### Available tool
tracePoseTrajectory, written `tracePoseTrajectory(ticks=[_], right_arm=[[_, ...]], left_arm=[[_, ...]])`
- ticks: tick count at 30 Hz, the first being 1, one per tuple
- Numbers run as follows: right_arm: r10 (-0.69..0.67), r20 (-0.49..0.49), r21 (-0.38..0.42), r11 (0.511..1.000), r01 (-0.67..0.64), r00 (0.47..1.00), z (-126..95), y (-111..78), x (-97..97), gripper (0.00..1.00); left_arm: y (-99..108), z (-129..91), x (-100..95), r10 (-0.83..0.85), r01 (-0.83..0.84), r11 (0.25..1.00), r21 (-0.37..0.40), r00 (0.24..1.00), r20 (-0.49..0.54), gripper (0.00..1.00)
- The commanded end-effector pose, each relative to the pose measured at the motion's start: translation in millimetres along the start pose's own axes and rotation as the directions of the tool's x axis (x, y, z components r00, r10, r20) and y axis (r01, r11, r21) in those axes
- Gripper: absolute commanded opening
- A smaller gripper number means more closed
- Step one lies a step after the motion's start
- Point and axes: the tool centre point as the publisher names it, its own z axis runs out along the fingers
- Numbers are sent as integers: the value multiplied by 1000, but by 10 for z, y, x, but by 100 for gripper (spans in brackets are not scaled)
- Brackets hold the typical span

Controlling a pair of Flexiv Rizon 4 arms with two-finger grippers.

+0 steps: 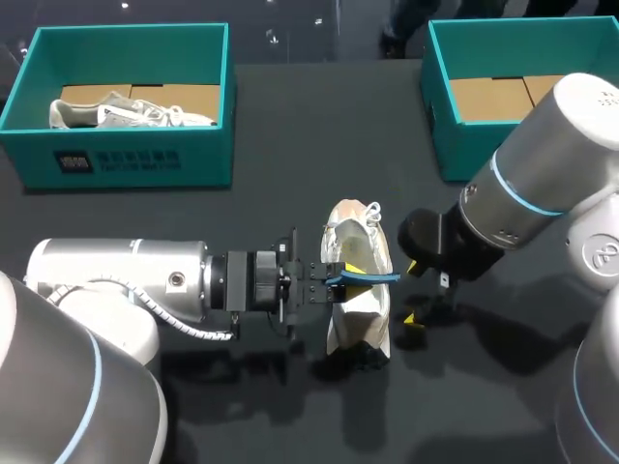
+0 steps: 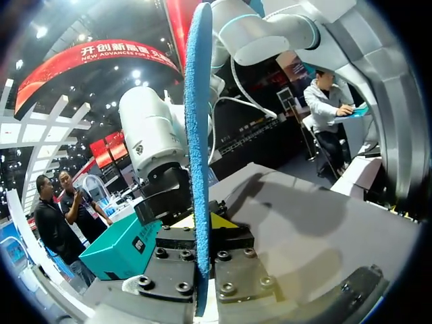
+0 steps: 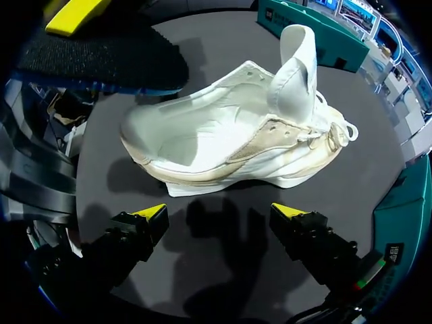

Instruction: Take the shoe out of the shoebox, open the shoe tongue, remove and reinsert the insole, then place the shoe into the shoebox

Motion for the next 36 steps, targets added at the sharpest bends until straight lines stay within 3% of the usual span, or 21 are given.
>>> tracePoseTrajectory(ticks=[1,19,27,36], right_arm=[[3,12,-2,1000,-3,1000,16,37,40,100],[12,-5,-34,999,-12,1000,80,76,36,100],[12,-5,-34,999,-12,1000,80,76,36,100],[12,-5,-34,999,-12,1000,80,76,36,100]], left_arm=[[45,-2,20,0,-1,1000,8,1000,7,0],[189,77,15,11,-10,997,82,1000,-19,0],[144,142,76,13,-8,994,111,999,-40,0],[342,213,34,-11,15,995,102,999,-36,0]])
